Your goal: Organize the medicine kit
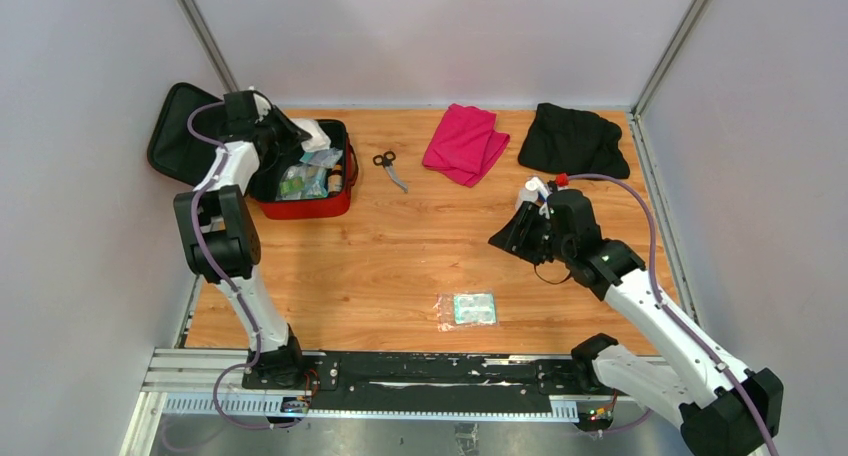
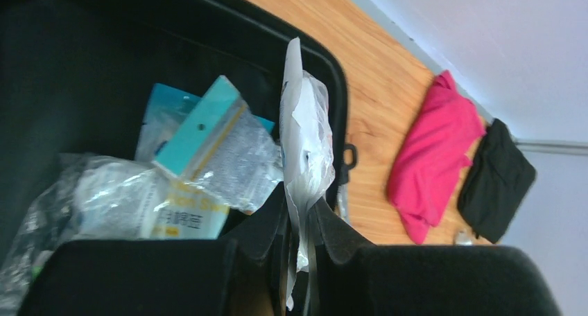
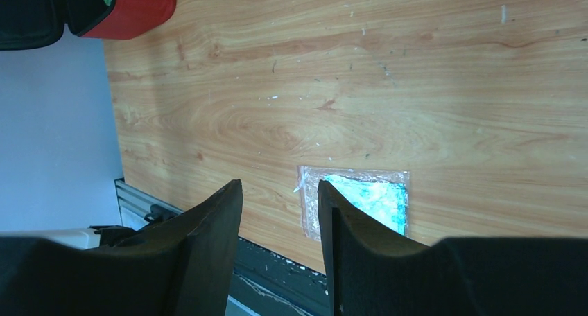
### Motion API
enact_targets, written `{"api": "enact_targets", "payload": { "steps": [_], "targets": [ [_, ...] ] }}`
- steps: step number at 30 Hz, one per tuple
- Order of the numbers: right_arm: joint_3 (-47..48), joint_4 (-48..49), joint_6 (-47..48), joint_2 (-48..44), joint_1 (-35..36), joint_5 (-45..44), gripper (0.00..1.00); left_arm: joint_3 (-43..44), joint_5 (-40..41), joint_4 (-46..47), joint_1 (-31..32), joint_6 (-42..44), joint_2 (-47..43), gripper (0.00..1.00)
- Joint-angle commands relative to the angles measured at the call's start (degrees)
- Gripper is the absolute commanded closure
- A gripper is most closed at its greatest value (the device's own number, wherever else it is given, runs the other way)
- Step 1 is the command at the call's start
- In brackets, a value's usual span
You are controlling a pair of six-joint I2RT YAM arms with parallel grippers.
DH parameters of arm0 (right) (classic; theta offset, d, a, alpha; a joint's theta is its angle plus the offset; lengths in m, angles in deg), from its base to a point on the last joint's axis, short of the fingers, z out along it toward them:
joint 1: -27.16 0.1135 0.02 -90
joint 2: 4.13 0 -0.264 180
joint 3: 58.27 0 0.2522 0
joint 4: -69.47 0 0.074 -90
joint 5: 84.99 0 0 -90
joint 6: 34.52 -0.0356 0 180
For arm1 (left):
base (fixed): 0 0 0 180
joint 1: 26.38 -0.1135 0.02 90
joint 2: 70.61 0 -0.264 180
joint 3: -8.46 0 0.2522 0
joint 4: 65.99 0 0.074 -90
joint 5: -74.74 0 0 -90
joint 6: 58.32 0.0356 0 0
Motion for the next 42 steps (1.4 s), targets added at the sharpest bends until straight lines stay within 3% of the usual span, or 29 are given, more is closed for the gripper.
{"api": "enact_targets", "payload": {
  "steps": [1, 9, 17, 25, 31, 34, 37, 42],
  "targets": [
    [-1.42, -1.10, 2.68, 0.31, -2.89, 1.17, 0.51, 1.79, 5.28, -5.51, -1.94, 4.11, 0.67, 0.87],
    [-1.65, -1.10, 3.64, 1.94, -4.41, 2.06, 0.51, 1.13, 10.32, -8.28, -2.71, 7.40, 1.53, 0.79],
    [-2.24, -2.17, 5.48, 1.46, -4.45, -0.02, 0.51, 1.84, 9.01, -9.91, -2.75, 7.23, 0.55, 0.47],
    [5.44, -10.56, 13.07, 2.20, -4.63, -13.53, 0.49, -8.58, 9.36, -9.68, -2.09, 5.97, -15.40, 0.21],
    [14.31, -13.67, 19.73, 11.77, -4.91, -23.37, 0.32, -20.06, 10.54, -10.42, 4.93, 8.20, -30.50, 0.04],
    [19.36, -14.07, 23.07, 17.94, -5.25, -27.07, 0.23, -24.52, 11.78, -11.27, 9.60, 10.69, -36.47, 0.00],
    [24.33, -14.68, 25.20, 25.69, -6.00, -30.65, 0.20, -28.60, 12.43, -11.20, 11.08, 13.69, -41.26, 0.00],
    [31.66, -14.79, 27.91, 35.44, -8.81, -29.37, 0.19, -31.82, 12.45, -10.38, 11.09, 15.26, -44.45, 0.00]
  ]
}}
